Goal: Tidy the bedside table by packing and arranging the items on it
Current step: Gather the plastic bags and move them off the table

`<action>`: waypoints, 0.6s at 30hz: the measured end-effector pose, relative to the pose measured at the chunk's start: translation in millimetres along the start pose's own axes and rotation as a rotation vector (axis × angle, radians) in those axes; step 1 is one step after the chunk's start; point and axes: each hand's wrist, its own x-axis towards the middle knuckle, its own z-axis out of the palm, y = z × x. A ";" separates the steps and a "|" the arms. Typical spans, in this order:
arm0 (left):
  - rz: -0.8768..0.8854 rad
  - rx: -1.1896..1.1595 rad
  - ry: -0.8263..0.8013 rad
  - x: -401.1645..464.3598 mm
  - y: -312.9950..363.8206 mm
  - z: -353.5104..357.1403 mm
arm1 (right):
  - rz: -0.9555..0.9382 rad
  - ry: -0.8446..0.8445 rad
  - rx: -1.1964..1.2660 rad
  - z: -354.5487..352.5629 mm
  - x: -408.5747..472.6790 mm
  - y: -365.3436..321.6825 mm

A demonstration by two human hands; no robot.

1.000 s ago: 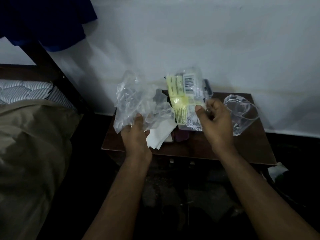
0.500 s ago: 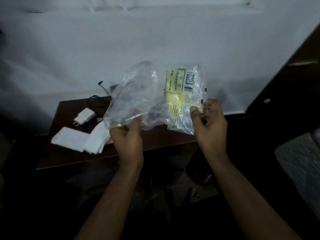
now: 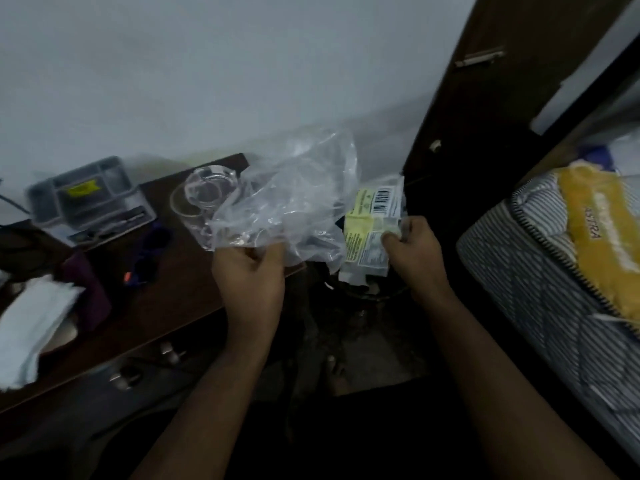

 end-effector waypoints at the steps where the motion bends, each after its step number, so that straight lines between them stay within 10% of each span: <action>1: -0.027 0.034 -0.020 -0.4 -5.0 7.6 | 0.024 -0.015 -0.018 0.3 5.4 4.2; 10: -0.162 0.148 -0.142 7.9 -38.5 38.2 | 0.232 -0.184 -0.002 6.4 31.5 30.2; 18: -0.292 0.156 -0.174 -0.8 -54.0 52.4 | -0.002 -0.295 0.137 4.8 17.9 11.1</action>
